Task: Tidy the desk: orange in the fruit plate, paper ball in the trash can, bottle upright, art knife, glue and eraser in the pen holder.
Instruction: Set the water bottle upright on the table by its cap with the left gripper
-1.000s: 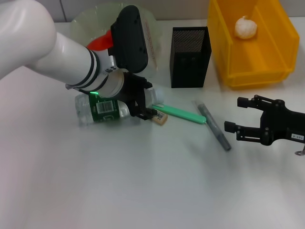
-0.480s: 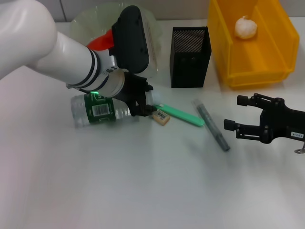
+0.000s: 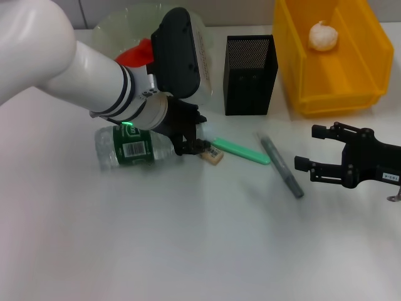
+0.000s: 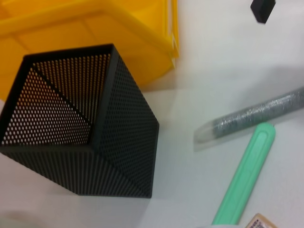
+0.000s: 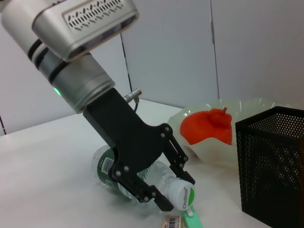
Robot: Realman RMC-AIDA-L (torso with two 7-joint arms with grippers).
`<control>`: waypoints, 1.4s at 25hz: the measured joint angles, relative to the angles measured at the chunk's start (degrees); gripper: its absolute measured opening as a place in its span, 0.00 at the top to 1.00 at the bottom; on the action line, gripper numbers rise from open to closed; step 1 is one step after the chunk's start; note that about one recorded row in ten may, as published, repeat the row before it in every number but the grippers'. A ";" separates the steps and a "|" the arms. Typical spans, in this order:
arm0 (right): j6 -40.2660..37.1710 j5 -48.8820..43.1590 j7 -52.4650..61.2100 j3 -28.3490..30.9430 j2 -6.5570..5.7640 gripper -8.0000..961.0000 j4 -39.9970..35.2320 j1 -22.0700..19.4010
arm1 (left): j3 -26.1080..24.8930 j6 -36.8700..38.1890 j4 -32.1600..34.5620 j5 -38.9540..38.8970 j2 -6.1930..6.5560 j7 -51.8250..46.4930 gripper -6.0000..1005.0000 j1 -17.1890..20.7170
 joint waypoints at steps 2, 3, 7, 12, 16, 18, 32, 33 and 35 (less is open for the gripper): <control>0.00 0.00 0.04 0.00 0.00 0.13 0.03 0.00 | -0.17 1.04 3.09 -0.02 0.14 -0.94 0.55 1.44; 0.00 0.00 0.04 0.00 0.00 0.13 0.03 0.00 | -0.17 1.04 3.09 -0.02 0.14 -0.94 0.55 1.44; 0.00 0.00 0.07 0.00 0.00 0.13 0.01 0.00 | -1.78 3.62 9.67 -0.05 0.39 -2.59 0.55 4.85; 0.00 0.00 0.09 0.00 -0.02 0.13 -0.01 0.00 | -7.00 6.70 13.12 -2.61 0.46 -3.57 0.55 6.56; 0.00 0.00 0.09 0.00 -0.06 0.13 -0.02 0.00 | -10.67 8.50 13.17 -5.36 0.53 -3.46 0.55 6.95; 0.00 0.00 0.04 0.00 -0.06 0.13 -0.02 0.00 | -13.10 9.34 13.18 -7.02 0.57 -3.09 0.55 7.58; -0.15 -0.01 -0.22 0.00 0.01 0.13 0.16 0.25 | -24.70 14.24 14.00 -17.47 0.83 0.30 0.55 12.21; -0.15 -0.01 -0.22 0.00 0.01 0.13 0.16 0.25 | -24.70 14.24 14.00 -17.47 0.83 0.30 0.55 12.21; -0.12 -0.01 -0.22 0.00 0.01 0.13 0.18 0.25 | -26.18 15.04 13.97 -18.74 0.88 1.23 0.55 12.56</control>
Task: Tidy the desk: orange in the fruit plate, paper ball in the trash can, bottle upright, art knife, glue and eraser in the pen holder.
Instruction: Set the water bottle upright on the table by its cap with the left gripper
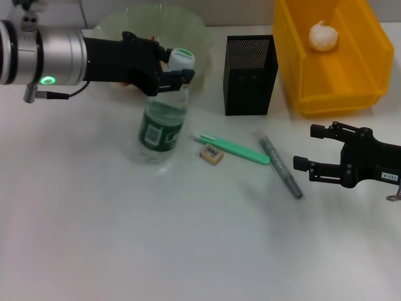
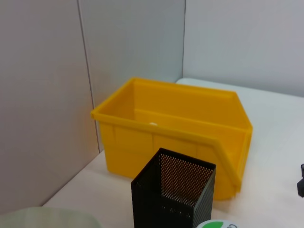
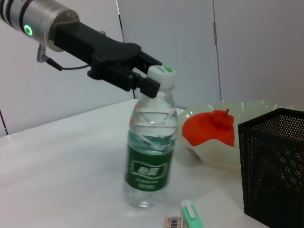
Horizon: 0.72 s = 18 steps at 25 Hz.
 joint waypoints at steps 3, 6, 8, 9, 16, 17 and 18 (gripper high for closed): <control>0.05 0.00 0.00 0.00 0.00 0.13 0.07 0.07 | -1.42 1.15 -0.13 -1.24 0.01 0.79 0.55 0.61; 0.11 0.00 -0.06 0.00 0.00 0.13 0.13 0.10 | -1.86 1.69 0.10 -2.77 0.02 1.65 0.55 1.41; 0.12 0.00 -0.08 0.00 0.00 0.13 0.17 0.10 | -2.01 1.86 0.10 -3.37 0.05 1.90 0.55 1.72; 0.12 0.00 -0.09 0.00 0.00 0.13 0.19 0.10 | -2.36 2.00 0.10 -3.61 0.07 2.01 0.55 1.89; 0.10 0.00 -0.13 0.00 0.00 0.13 0.24 0.11 | -4.59 3.24 0.10 -5.23 0.09 2.90 0.54 2.91; 0.04 0.00 -0.13 0.00 0.00 0.13 0.23 0.16 | -5.38 3.65 0.12 -5.88 0.10 3.48 0.54 3.41; 0.04 0.00 -0.13 0.00 0.00 0.13 0.23 0.16 | -5.38 3.65 0.12 -5.88 0.10 3.48 0.54 3.41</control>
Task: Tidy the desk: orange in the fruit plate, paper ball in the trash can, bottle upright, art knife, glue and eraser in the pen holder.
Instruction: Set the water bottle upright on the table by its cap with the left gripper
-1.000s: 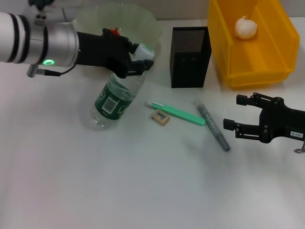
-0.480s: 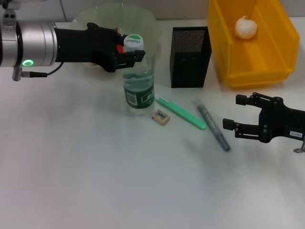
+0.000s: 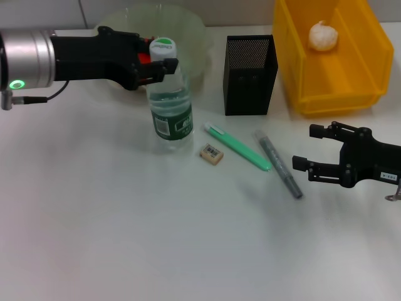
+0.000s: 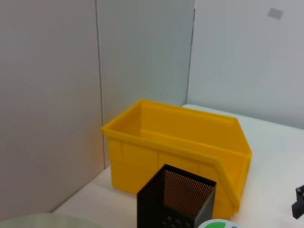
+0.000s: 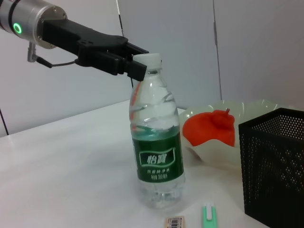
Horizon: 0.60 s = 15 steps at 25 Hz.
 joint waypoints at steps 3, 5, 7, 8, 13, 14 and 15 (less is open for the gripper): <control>-0.11 0.00 -0.01 0.00 0.00 0.13 -0.02 0.02 | -2.41 1.48 0.03 -0.86 0.00 1.26 0.54 0.74; -0.13 0.00 0.00 0.00 0.00 0.13 -0.04 0.02 | -4.30 2.54 0.04 -1.14 0.00 1.90 0.53 1.09; -0.16 0.00 0.00 0.00 0.00 0.13 -0.06 0.02 | -6.47 3.34 0.01 -1.16 0.05 2.31 0.53 1.63; -0.16 0.00 0.00 0.00 0.00 0.13 -0.06 0.02 | -6.47 3.34 0.01 -1.16 0.05 2.31 0.53 1.63; -0.19 0.00 0.00 0.00 0.10 0.13 -0.24 0.26 | -11.09 4.41 -0.29 -1.07 0.27 3.42 0.52 2.24; -0.21 0.00 -0.03 0.00 0.20 0.13 -0.31 0.29 | -12.60 4.33 -0.62 -0.91 0.34 3.87 0.52 2.45; -0.21 0.00 -0.03 0.00 0.20 0.13 -0.31 0.29 | -12.60 4.33 -0.62 -0.91 0.34 3.87 0.52 2.45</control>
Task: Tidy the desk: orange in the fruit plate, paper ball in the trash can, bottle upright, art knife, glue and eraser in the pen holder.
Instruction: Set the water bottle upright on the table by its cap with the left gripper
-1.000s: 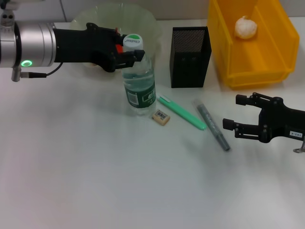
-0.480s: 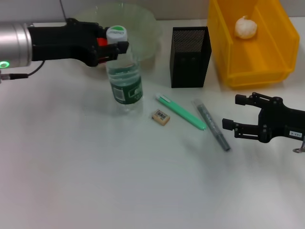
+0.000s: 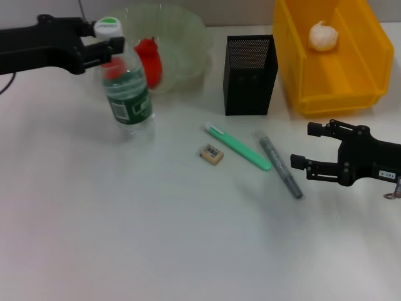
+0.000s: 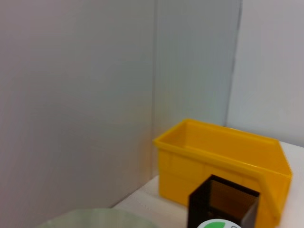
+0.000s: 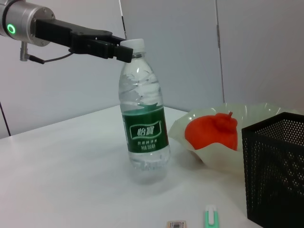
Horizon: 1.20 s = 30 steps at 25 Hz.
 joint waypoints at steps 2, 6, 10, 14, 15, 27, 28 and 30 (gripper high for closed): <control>-0.04 0.00 -0.03 0.00 0.03 0.13 -0.05 0.00 | -1.29 -0.21 -0.52 0.04 0.07 0.65 0.52 0.22; -0.05 0.03 -0.05 0.00 0.14 0.13 -0.13 0.22 | -3.77 -0.44 -2.64 -0.05 0.18 2.21 0.51 0.14; -0.04 0.06 -0.06 0.00 0.16 0.13 -0.09 0.32 | -4.16 -1.75 -4.49 0.03 0.37 3.54 0.51 -0.10; -0.02 0.09 -0.05 0.02 0.16 0.13 -0.04 0.35 | -4.26 -3.59 -4.90 0.07 0.07 4.90 0.50 0.06; -0.02 0.09 -0.05 0.02 0.16 0.13 -0.04 0.35 | -4.26 -3.59 -4.90 0.07 0.07 4.90 0.50 0.06; 0.16 0.09 -0.05 0.18 0.16 0.13 0.23 0.52 | -4.00 -5.30 -7.16 0.18 0.20 6.34 0.49 -0.09; 0.14 0.09 -0.04 0.18 0.16 0.13 0.23 0.52 | -4.02 -5.35 -7.34 0.19 0.18 6.50 0.49 -0.10; 0.02 0.09 -0.02 0.18 0.16 0.13 0.24 0.52 | -4.15 -5.37 -7.59 0.21 0.15 6.66 0.48 -0.12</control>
